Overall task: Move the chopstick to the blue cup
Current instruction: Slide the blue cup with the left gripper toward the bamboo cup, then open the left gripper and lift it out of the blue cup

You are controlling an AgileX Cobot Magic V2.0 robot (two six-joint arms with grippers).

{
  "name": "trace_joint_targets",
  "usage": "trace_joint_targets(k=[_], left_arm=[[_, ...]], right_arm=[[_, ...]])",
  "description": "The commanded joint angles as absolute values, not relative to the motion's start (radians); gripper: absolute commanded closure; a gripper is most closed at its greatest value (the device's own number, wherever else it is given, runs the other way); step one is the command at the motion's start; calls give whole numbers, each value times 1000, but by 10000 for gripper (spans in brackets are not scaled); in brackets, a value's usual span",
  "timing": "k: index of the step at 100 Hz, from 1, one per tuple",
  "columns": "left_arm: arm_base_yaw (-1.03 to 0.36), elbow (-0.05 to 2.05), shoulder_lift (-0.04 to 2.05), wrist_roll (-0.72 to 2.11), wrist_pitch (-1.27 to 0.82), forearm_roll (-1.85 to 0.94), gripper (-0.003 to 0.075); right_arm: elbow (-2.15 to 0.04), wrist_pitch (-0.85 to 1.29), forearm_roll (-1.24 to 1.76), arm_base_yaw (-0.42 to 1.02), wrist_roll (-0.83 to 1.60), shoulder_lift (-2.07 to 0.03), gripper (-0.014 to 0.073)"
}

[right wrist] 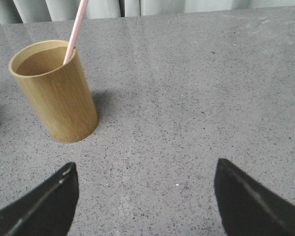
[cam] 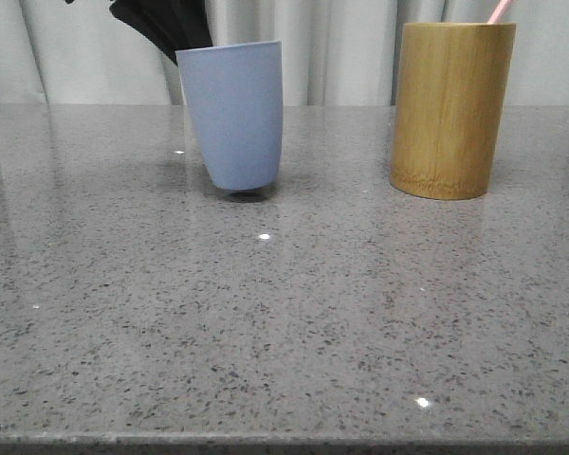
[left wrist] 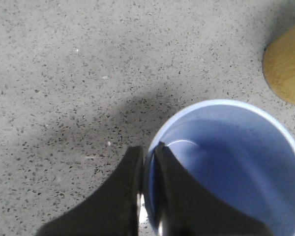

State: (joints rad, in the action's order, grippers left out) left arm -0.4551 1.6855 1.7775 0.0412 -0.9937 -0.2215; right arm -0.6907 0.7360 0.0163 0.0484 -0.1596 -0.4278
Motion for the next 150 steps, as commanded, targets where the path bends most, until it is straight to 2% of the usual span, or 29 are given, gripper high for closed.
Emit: trace_joint_targets(k=[1,74,98,121,140,150], left_arm=[[-464,1725,1732,30,-958,-227,739],[-464,1725,1732,30,-972,-172,726],[-464,1700,1732,30,-970,-172,566],[-464,1698,1732,30,-970,-179,463],[-464,1698,1727,30,-972,-193,253],[-464,1727,1727,30,-999,-199,227]], right_arm=[[-726,660,7,45,-157,-444,22],[-726,660,7,45,-157,-444,22],[-726,659,7,45,-157,-444,22],[-726,658,7,45,-157,-444,22],[-726,658,7,45,-157,-444,22],[-726,658,7,45,-157,-444,22]])
